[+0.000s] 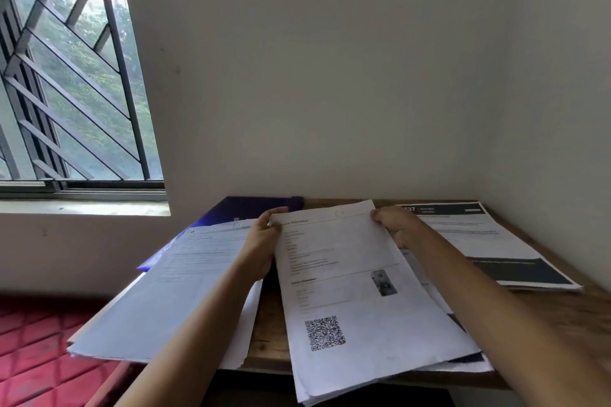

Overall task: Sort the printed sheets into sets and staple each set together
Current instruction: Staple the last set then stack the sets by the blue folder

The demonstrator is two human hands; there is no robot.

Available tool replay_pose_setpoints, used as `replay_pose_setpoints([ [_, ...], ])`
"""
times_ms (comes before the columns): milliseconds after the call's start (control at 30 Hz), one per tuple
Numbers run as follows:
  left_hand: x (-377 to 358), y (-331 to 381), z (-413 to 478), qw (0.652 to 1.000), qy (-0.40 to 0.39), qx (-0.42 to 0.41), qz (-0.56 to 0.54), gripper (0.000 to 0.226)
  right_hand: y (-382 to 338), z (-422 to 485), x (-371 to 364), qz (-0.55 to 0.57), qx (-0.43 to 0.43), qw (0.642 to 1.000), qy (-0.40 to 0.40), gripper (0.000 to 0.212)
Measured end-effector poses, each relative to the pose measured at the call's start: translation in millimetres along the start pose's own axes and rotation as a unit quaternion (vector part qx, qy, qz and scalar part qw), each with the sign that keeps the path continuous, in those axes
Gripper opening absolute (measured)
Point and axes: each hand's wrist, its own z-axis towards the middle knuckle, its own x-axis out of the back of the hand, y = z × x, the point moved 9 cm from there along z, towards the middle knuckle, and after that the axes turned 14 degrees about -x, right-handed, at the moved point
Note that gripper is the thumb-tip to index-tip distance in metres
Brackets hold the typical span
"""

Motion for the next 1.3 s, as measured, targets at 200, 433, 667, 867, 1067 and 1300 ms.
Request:
replay_pose_setpoints([
  [200,-0.8,-5.7,1.5,1.0,-0.008,-0.013,-0.02,0.028,-11.2,10.9,2.9,0.043,0.045,0.997,0.053,0.016],
  [433,-1.3,-6.7,2.7,1.0,-0.017,-0.016,-0.016,0.028,-12.0,18.0,-4.8,0.012,0.092,0.991,0.098,0.02],
  [667,-1.7,-5.1,2.2,0.999,-0.02,-0.028,-0.003,0.022,-12.9,21.6,-11.8,-0.001,0.114,0.985,0.129,0.02],
  [867,1.6,-2.7,0.9,0.999,0.006,-0.045,-0.017,0.02,-17.2,21.6,-11.2,0.022,0.131,0.984,0.119,0.024],
  [1067,8.7,-2.4,2.6,0.997,0.05,-0.059,-0.01,0.018,-21.4,10.2,-14.4,0.079,0.197,0.973,0.09,0.024],
  [1300,8.2,0.0,1.9,0.996,0.052,-0.069,0.016,0.018,-18.9,18.1,-10.9,0.147,0.183,0.969,0.077,0.013],
])
